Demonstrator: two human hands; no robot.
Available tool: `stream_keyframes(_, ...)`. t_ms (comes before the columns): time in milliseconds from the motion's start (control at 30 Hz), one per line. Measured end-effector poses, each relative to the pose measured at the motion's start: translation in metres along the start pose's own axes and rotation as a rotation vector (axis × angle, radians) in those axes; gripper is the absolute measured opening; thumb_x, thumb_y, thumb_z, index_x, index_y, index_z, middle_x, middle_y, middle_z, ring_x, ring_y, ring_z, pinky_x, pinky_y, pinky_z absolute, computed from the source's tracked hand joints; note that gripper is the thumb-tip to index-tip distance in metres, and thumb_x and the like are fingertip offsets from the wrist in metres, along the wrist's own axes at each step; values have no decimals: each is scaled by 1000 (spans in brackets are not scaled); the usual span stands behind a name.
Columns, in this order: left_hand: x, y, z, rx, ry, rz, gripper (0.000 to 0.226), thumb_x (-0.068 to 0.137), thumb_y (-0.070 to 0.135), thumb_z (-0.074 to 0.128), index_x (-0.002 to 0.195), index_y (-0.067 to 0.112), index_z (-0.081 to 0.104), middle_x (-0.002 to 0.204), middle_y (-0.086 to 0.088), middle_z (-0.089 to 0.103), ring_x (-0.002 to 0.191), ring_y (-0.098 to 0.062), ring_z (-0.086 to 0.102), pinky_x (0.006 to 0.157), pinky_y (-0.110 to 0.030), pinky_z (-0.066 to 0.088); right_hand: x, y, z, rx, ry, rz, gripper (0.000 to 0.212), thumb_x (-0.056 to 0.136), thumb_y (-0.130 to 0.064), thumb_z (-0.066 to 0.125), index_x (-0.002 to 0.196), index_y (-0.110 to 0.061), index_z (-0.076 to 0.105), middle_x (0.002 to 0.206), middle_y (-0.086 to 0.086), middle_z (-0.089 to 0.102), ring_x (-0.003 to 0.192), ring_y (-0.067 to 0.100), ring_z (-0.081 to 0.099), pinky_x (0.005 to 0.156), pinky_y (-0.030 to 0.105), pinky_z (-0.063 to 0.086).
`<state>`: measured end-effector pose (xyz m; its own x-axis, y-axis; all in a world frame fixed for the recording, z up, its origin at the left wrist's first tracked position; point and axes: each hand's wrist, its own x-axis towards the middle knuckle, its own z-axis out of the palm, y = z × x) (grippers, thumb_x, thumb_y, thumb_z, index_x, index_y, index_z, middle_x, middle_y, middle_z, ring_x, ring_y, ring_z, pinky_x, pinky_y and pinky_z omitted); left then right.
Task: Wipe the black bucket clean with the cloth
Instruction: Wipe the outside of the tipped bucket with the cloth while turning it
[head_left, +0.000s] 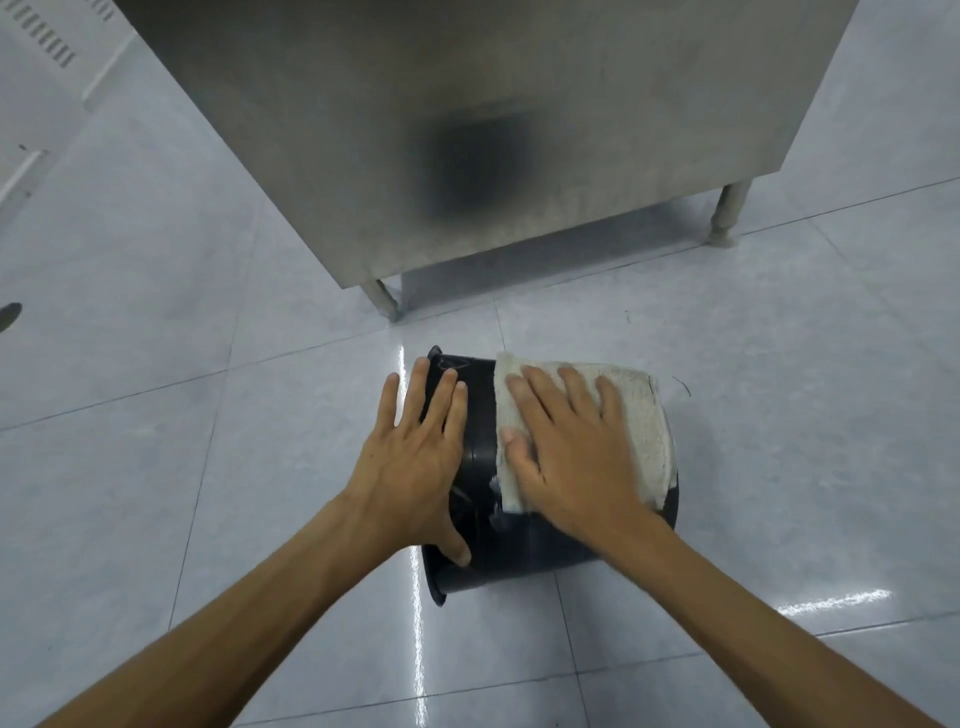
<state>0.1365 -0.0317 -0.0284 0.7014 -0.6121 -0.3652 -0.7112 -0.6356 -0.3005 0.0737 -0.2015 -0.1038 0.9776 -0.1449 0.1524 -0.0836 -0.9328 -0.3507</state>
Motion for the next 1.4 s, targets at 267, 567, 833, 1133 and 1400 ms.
stream_keyframes(267,-5,5,9,-53,18,11,161,49,84,72,147,2,-25,160,-19,-22,138,-44,-37,117,-62,-4,-14,-14,-3,9,-28,-12,56,103,-49,31,151,-23,44,153,-2,47,142,31,42,113,66,27)
stream_keyframes(567,-10,8,11,-61,13,-26,161,49,84,72,150,1,-21,159,-21,-24,139,-44,-34,117,-62,-4,26,-24,-13,-29,-264,50,68,96,-47,14,160,-28,27,161,-3,37,149,32,32,117,70,20)
stream_keyframes(833,-18,12,19,-83,31,-8,158,50,78,75,150,-2,-18,159,-24,-22,139,-47,-33,117,-62,-4,-12,-33,-5,-66,-139,69,62,94,-45,37,152,-22,42,154,3,45,146,38,36,110,73,22)
stream_keyframes(1133,-6,6,10,-81,12,-37,160,50,80,76,148,2,-24,159,-20,-24,140,-44,-34,117,-60,-8,-5,-30,-10,-21,-101,101,61,97,-45,30,153,-25,41,154,1,44,143,34,35,117,64,23)
stream_keyframes(1400,-6,7,14,-81,34,-13,160,49,80,76,148,2,-24,159,-20,-24,139,-45,-34,118,-59,-10,23,-25,-8,-67,-64,150,52,98,-48,34,140,-26,54,138,1,53,121,29,43,100,57,34)
